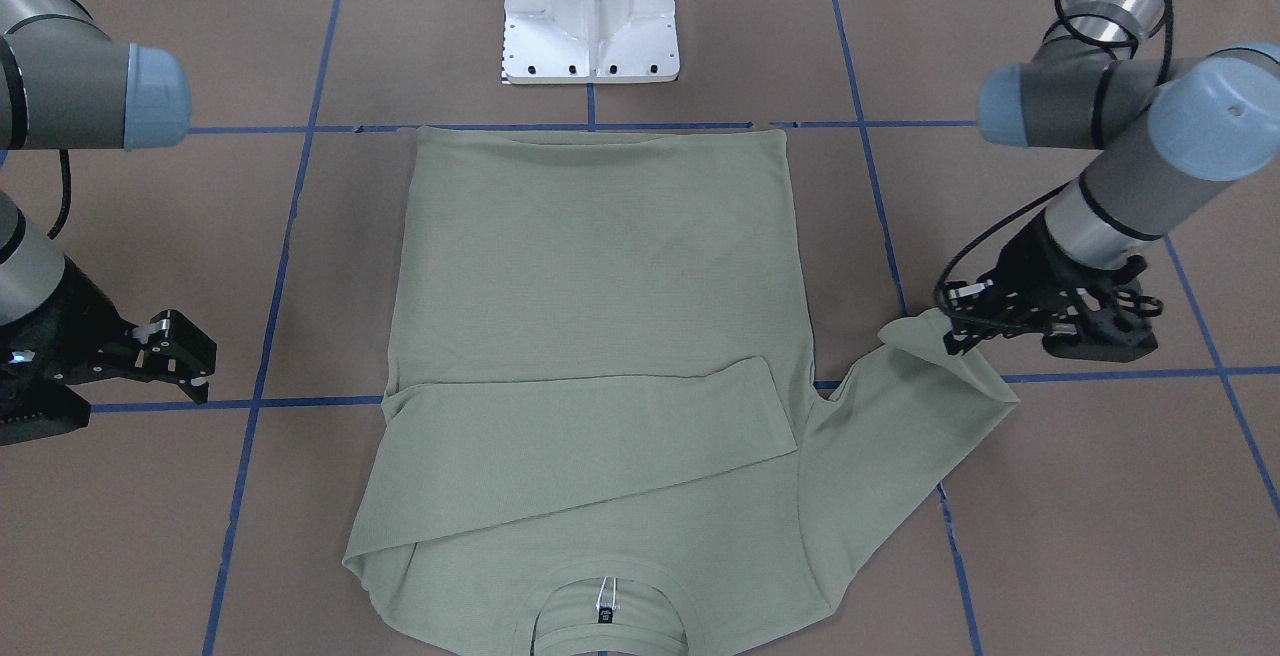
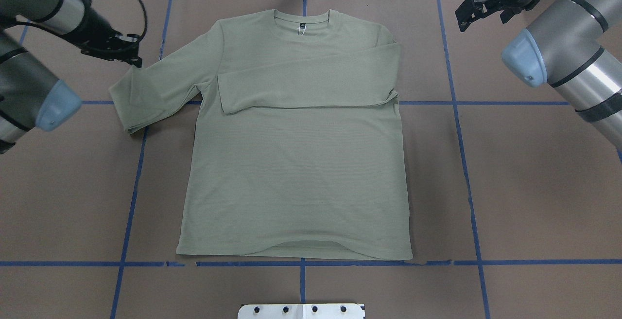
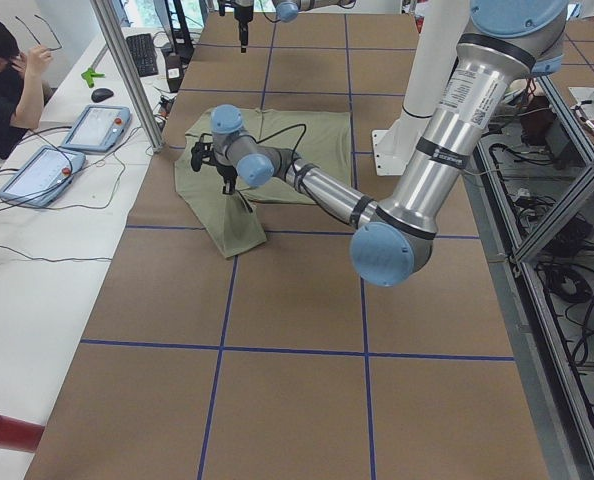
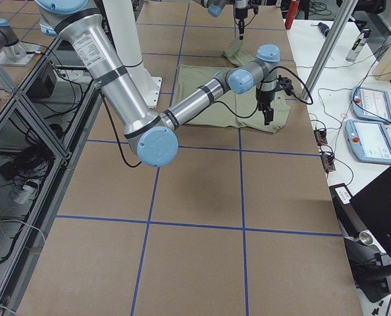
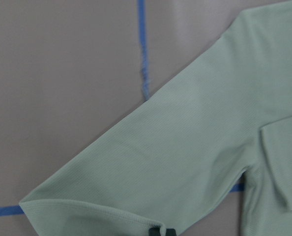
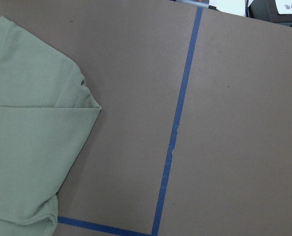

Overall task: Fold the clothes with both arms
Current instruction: 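Carry the sleeve with the left gripper across the shirt body toward the collar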

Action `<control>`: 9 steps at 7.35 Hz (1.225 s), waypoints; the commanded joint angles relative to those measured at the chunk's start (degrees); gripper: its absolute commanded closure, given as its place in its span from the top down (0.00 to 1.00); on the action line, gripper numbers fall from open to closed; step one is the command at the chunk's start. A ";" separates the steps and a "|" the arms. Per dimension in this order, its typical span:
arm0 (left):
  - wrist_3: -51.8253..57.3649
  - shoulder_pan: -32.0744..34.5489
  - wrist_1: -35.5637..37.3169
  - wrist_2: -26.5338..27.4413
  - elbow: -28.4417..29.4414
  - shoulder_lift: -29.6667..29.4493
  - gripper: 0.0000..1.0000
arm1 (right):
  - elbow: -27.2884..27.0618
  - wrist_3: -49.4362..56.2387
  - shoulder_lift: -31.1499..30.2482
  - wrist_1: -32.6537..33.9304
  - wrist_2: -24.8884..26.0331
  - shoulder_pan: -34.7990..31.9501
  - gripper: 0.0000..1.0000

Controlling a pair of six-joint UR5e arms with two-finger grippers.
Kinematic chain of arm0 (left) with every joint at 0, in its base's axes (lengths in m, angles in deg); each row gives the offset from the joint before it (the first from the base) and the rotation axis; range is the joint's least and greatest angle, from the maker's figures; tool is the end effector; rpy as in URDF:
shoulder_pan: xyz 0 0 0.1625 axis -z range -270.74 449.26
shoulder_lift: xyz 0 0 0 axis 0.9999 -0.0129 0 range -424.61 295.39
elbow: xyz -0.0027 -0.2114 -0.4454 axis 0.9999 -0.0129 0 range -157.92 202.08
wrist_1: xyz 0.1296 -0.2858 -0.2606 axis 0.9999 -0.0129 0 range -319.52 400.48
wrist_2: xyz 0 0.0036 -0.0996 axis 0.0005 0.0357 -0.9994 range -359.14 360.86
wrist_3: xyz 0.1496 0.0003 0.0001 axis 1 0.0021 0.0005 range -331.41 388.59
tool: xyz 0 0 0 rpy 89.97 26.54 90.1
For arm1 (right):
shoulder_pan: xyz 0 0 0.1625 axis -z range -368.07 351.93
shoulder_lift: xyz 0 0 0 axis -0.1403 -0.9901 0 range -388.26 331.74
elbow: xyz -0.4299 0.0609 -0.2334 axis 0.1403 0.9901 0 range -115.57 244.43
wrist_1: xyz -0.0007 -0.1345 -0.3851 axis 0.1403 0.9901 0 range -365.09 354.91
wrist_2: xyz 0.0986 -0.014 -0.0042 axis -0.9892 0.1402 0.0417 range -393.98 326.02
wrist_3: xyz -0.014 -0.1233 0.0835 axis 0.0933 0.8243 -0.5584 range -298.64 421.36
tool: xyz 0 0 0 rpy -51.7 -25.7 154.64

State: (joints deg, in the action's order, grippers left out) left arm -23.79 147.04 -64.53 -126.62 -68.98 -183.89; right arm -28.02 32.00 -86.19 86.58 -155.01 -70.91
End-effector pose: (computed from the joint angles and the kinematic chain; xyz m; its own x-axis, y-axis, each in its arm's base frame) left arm 0.3526 -0.6387 0.4103 0.5657 0.0110 -0.8245 0.1203 0.9881 0.0957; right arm -0.2844 -0.6775 0.4153 0.7412 -0.1912 0.6435 0.0228 0.9652 0.2606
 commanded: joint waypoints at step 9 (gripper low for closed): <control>-16.88 -17.16 -18.33 9.27 37.96 -38.40 0.00 | 0.25 -0.09 0.01 0.09 0.00 -0.09 1.00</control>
State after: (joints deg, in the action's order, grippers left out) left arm -40.29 132.29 -76.12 -118.50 -33.90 -221.96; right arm -27.81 31.91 -86.18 86.67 -155.01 -70.99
